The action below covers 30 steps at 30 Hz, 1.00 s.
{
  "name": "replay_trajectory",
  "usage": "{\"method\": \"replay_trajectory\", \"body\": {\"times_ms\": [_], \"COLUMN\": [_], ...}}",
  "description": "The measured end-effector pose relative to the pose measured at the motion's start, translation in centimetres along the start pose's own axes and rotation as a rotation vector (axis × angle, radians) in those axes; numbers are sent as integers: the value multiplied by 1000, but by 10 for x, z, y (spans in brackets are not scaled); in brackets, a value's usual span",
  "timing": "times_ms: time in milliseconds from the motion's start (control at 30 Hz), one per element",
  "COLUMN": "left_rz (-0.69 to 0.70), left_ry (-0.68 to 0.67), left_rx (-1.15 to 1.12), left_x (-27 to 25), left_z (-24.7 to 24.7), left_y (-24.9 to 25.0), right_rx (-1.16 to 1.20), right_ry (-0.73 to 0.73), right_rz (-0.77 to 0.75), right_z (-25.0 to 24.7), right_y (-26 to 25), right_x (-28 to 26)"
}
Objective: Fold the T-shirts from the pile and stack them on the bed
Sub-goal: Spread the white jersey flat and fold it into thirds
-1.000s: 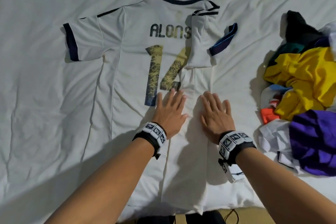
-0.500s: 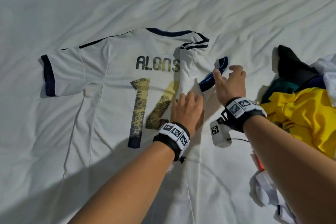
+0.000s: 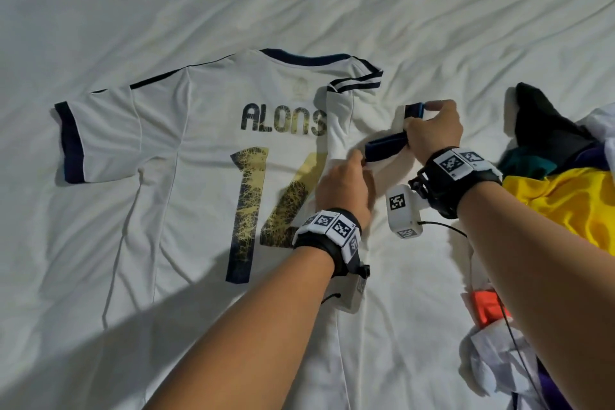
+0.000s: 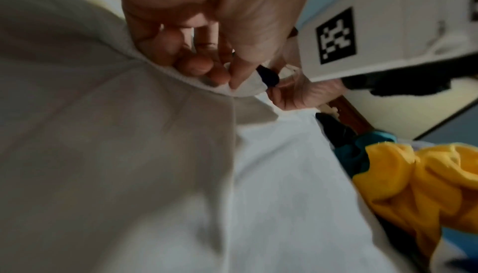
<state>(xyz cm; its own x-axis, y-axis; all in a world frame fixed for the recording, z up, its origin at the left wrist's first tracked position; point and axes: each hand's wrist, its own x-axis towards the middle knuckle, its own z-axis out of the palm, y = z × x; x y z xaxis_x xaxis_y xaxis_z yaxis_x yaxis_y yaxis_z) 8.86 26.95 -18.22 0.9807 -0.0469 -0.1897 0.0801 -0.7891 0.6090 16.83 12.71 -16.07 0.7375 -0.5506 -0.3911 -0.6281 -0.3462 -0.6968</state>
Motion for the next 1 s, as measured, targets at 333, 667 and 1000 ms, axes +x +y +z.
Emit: {"method": "replay_trajectory", "body": {"times_ms": [333,667,1000], "left_rz": [-134,-569,-649], "left_ry": [233,89,91], "left_rx": [-626,-933,-726], "left_x": [-32,-51,-54], "left_z": [-87,-90,-77], "left_y": [-34,-80,-91], "right_rx": [660,338,82], "right_ry": [-156,-317,-284], "right_rz": [127,197,172], "right_z": [-8,35,36], "right_y": [-2,74,96], "right_x": [-95,-146,-155]}}
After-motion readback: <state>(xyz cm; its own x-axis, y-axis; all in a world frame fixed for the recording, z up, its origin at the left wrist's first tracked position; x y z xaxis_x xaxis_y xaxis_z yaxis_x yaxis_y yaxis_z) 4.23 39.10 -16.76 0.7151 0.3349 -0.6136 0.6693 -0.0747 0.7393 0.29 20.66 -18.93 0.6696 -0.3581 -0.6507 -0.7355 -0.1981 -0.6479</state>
